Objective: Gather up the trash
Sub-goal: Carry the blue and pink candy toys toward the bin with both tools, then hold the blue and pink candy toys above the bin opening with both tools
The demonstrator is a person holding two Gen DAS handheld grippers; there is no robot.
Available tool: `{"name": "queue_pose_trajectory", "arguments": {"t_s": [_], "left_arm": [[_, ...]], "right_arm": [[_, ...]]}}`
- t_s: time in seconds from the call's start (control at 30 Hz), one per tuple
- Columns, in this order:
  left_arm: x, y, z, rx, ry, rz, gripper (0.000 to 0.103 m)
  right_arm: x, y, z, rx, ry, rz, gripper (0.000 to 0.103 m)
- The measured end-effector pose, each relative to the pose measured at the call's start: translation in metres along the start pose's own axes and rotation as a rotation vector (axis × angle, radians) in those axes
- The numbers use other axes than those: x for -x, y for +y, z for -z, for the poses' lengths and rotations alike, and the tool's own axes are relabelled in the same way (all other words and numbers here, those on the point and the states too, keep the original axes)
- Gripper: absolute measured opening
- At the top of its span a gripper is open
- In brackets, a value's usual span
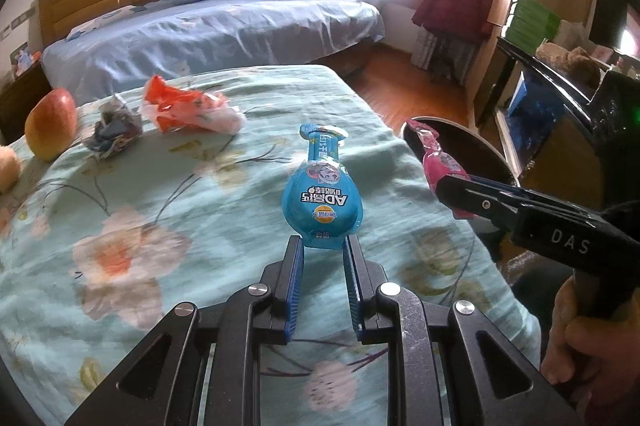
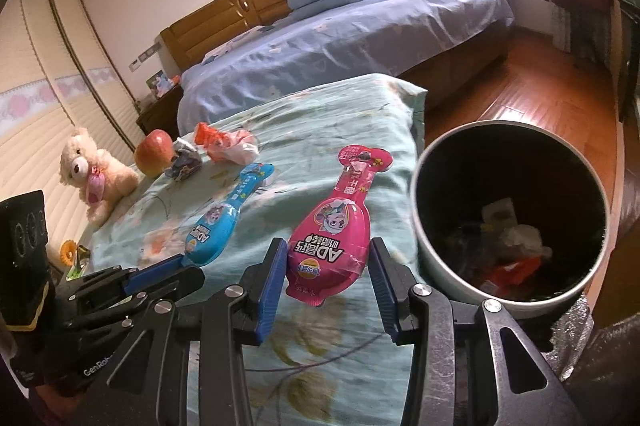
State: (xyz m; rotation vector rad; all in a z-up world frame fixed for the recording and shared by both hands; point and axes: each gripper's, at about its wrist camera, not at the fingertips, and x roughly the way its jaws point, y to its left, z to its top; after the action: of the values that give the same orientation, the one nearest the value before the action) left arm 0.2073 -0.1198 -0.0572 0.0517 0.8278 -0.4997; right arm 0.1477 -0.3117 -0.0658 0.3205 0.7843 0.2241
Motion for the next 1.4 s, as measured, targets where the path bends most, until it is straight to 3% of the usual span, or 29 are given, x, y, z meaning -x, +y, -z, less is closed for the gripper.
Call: {"name": "queue_pose_trajectory", "arguments": {"t_s": [1.4], "left_arm": [[-0.051, -0.07, -0.03, -0.107, 0.029, 0.078, 0.019]], "right_arm": [[0.027, -0.089, -0.008, -0.126, -0.049, 0.112, 0.042]]}}
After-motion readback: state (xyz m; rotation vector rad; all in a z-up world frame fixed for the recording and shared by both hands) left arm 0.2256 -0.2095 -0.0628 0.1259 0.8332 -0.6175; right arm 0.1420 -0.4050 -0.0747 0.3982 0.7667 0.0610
